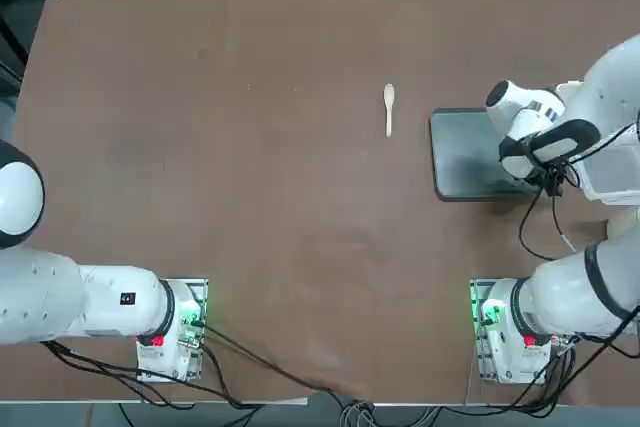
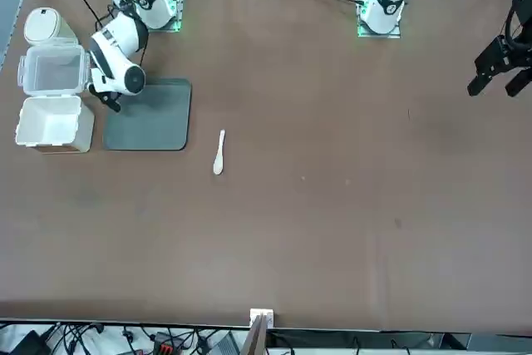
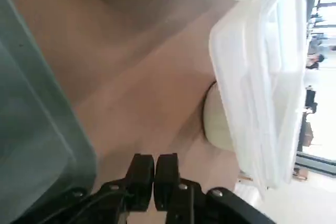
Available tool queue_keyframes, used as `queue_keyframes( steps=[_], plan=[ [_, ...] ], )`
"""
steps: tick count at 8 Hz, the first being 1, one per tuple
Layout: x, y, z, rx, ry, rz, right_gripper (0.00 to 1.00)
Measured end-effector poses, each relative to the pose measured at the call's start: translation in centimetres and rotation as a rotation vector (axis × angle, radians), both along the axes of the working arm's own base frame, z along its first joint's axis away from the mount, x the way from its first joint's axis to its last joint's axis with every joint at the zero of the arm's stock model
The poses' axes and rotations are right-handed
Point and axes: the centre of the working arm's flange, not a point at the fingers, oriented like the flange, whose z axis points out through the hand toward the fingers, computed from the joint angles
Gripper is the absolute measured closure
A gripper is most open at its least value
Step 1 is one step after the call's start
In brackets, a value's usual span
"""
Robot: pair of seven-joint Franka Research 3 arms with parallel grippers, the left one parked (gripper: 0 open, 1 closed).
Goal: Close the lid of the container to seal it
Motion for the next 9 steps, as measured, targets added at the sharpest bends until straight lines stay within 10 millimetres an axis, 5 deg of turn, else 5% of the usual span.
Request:
queue_keyframes(
  steps=[9],
  plan=[
    [-0.9,-1.6,-1.1,-0.143,-0.047,-0.014,0.98]
  ],
)
